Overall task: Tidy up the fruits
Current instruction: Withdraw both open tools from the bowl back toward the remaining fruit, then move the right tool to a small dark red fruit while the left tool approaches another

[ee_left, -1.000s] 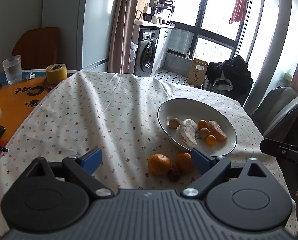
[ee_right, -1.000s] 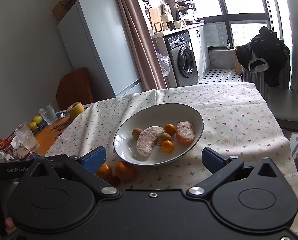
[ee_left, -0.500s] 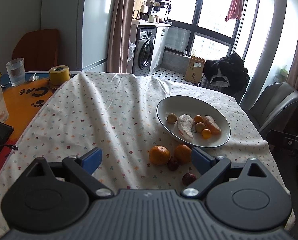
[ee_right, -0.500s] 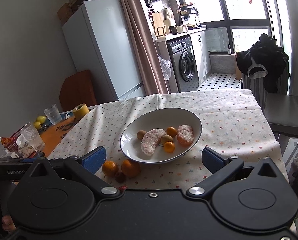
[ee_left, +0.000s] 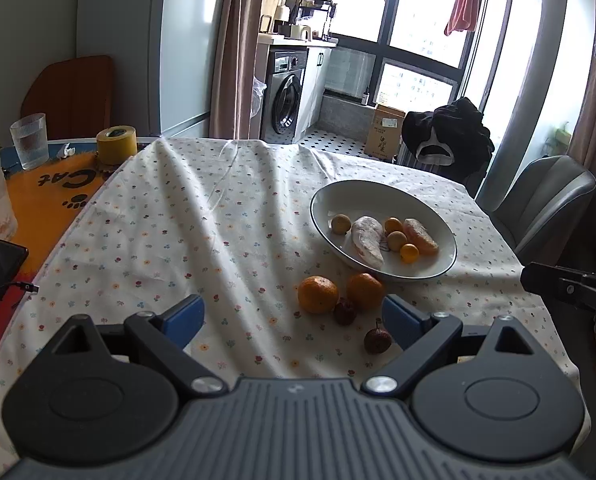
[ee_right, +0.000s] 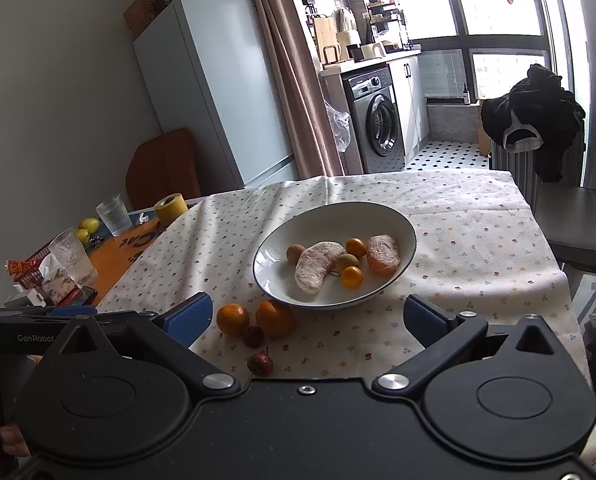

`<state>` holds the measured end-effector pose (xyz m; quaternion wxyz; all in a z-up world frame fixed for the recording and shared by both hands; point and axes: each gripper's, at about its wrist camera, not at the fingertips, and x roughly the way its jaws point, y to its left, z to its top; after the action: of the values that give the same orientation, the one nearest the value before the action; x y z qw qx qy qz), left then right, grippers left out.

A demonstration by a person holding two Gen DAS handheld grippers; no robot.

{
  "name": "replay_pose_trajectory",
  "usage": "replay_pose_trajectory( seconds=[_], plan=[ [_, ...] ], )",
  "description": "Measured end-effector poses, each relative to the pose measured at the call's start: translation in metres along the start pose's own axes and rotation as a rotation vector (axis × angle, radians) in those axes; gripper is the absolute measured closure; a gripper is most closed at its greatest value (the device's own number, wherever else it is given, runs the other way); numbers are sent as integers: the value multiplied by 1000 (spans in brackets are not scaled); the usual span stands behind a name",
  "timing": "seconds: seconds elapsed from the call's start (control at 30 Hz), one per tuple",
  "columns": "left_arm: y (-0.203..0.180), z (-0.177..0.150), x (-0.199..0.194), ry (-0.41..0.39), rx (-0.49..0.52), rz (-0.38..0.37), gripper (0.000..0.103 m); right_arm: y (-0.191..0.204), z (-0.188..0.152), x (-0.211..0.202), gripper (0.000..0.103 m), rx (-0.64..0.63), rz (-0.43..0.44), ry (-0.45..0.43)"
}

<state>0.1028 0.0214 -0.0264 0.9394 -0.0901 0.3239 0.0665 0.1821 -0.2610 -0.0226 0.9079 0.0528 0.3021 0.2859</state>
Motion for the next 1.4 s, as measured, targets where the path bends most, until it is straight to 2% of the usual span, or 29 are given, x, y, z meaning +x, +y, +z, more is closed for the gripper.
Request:
replay_pose_trajectory(
  seconds=[0.27,0.63,1.0,1.13,1.4],
  plan=[
    [6,-2,4,-21,16,-12,9,8,-1,11,0,-41,30,39],
    [16,-8,10,-17,1,-21,10,12,-12,27,2,-36,59,67],
    [19,-13,31,7,-3,-31,17,16,-24,50,23,-30,76,130],
    [20,-14,40,11,-23,-34,18,18,-27,62,25,-38,82,154],
    [22,-18,58,36,-26,-46,30,25,-32,82,33,-61,102,196]
  ],
)
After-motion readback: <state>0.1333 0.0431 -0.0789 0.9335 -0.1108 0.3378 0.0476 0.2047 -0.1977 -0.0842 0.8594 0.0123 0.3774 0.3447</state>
